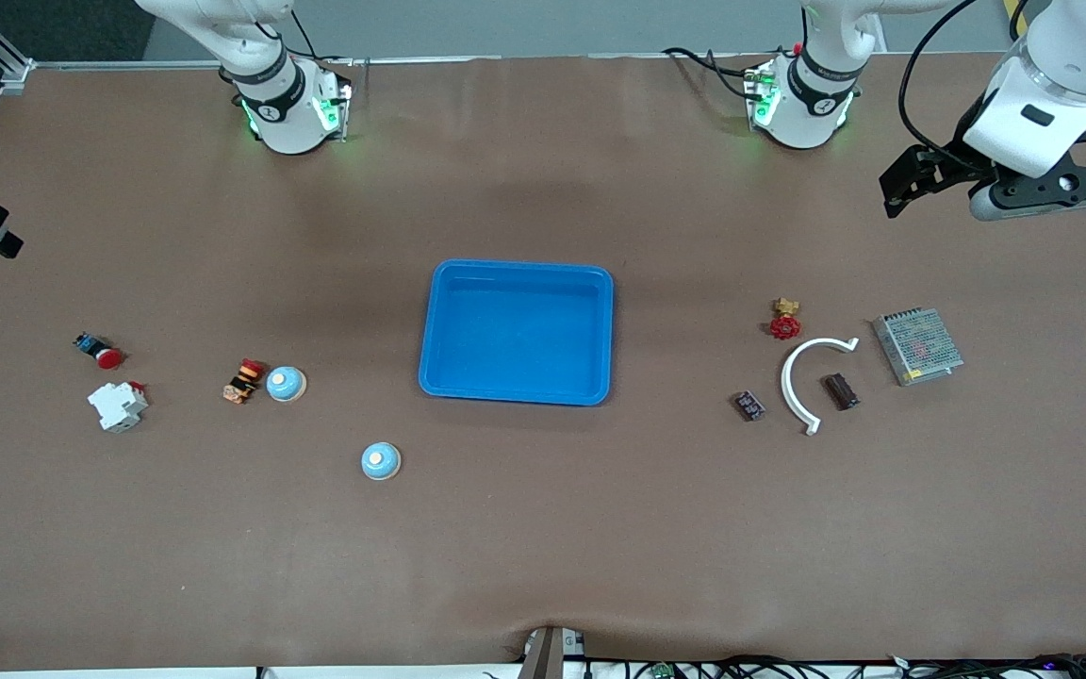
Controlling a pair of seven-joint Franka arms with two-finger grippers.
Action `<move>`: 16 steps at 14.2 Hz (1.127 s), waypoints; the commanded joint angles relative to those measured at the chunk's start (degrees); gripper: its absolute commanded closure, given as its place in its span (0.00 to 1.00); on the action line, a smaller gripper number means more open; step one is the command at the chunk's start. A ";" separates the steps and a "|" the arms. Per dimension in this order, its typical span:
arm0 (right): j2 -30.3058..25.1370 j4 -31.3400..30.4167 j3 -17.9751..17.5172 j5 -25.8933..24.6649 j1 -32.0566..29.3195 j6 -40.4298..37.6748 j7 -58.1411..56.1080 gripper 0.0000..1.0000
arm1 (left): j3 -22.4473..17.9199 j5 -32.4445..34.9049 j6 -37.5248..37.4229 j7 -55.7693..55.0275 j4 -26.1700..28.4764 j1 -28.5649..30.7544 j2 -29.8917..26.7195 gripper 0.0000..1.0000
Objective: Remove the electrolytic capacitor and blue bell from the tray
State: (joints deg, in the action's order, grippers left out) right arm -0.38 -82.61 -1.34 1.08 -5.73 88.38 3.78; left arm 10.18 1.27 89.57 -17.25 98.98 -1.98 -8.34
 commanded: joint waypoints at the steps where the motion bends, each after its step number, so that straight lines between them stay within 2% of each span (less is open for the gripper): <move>1: -0.24 1.31 -0.50 -0.29 -0.69 -0.75 -0.35 0.00 | 0.37 -0.65 -0.36 0.55 -0.28 0.48 -0.27 0.00; 16: 0.20 1.22 -0.50 -0.55 -0.69 -0.67 -0.44 0.00 | 0.45 -0.57 -0.10 0.64 -0.28 0.39 1.04 0.00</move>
State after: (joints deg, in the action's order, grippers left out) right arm -0.35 -81.90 -1.34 1.08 -5.73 88.34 3.78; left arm 10.22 1.27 89.62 -17.23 99.11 -1.98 -7.89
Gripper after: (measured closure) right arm 0.000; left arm 0.000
